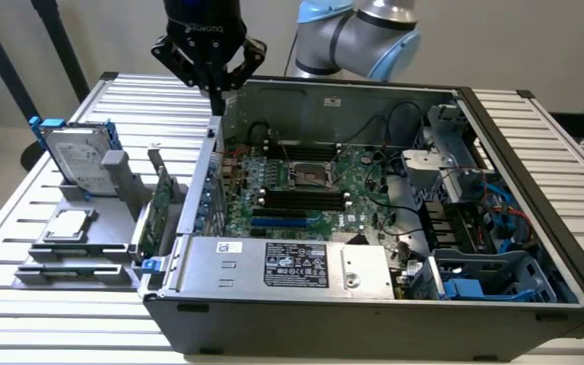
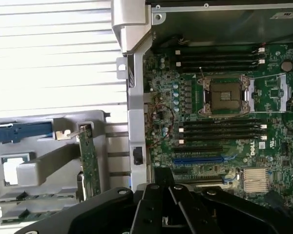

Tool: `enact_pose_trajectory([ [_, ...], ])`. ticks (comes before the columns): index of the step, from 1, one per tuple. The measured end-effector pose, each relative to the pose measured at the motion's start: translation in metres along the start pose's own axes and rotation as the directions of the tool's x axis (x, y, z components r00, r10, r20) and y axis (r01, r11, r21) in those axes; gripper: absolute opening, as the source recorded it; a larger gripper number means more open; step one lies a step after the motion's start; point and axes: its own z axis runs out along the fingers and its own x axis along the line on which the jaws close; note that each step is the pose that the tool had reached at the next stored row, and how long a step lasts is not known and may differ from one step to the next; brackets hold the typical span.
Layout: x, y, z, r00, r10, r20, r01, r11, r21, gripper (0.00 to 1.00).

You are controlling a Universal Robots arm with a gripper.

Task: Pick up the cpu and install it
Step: 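Reach for the cpu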

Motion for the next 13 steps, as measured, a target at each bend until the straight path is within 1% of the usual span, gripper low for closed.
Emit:
enact_pose_trajectory([
  [6, 0.027, -0.0021, 0.0030, 1.0000, 0.000, -0.0006, 0.000, 0.9999, 0.0127, 0.11],
  [13, 0.059, -0.0044, 0.0060, 1.0000, -0.001, -0.0009, 0.001, 0.9995, 0.0315, 0.11],
])
